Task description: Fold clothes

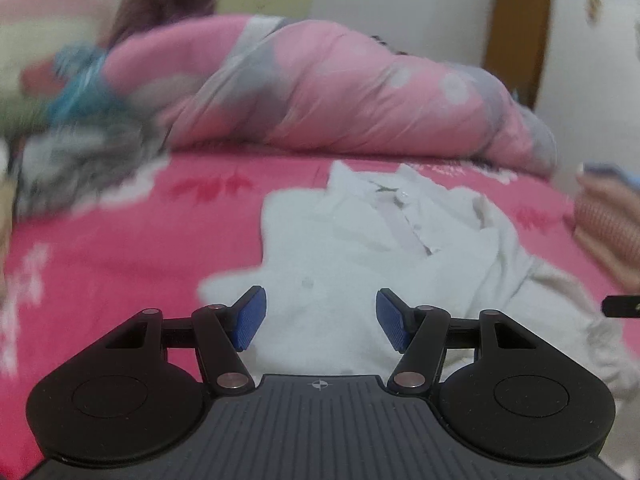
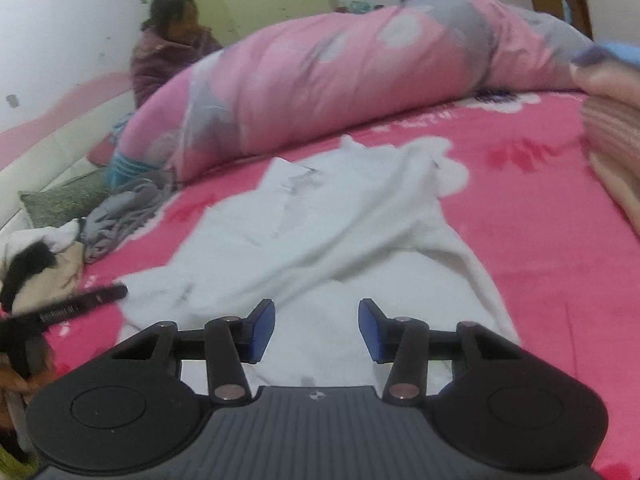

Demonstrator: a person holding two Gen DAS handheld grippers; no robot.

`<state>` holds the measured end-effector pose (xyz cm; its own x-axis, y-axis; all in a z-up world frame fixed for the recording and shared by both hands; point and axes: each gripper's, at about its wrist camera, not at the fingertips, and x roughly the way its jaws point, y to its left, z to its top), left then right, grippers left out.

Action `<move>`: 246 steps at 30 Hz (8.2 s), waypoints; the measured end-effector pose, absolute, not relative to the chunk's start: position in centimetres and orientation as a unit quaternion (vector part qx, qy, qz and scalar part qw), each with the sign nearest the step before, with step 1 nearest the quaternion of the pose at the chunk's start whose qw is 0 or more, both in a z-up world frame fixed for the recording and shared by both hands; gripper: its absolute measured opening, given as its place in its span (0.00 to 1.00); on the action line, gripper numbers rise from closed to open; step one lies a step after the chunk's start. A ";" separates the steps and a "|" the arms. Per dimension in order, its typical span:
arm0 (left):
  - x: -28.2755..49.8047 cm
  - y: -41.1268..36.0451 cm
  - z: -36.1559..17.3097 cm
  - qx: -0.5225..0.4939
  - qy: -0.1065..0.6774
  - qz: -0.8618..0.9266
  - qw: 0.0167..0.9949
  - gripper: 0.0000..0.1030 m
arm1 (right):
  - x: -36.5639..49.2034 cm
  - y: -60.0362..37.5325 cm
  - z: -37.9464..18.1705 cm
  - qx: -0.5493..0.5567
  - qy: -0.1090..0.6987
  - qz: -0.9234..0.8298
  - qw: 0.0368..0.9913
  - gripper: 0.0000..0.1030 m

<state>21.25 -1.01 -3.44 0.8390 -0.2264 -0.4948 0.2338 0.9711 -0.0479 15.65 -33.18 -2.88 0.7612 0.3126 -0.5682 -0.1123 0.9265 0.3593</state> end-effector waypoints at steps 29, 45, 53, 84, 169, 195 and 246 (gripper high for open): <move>14.0 2.6 -2.0 0.066 0.155 -0.296 0.940 0.03 | 14.6 -32.6 -6.8 0.212 0.324 0.137 0.912 0.47; 6.8 3.0 -6.3 0.156 0.211 -0.358 0.896 0.35 | 16.6 -22.2 -3.7 0.180 0.338 0.249 0.890 0.47; 7.3 5.6 -4.8 0.060 0.214 -0.328 0.918 0.51 | 14.9 -18.0 -7.3 0.132 0.440 0.276 0.844 0.48; 35.0 -21.1 -3.8 0.088 0.324 -0.258 0.906 0.67 | 27.6 -40.6 -3.9 0.021 0.309 0.138 0.941 0.47; 22.3 -4.5 -7.9 0.183 0.381 -0.204 0.883 0.00 | 29.1 -43.0 -11.1 0.060 0.326 0.165 0.929 0.03; 23.4 -1.5 -6.8 0.055 0.420 -0.191 0.885 0.00 | 29.0 -43.0 -11.0 0.063 0.327 0.166 0.928 0.03; 16.0 3.0 -5.0 -0.016 0.356 -0.284 0.890 0.03 | 10.9 -18.5 -4.5 0.142 0.379 0.250 0.880 0.42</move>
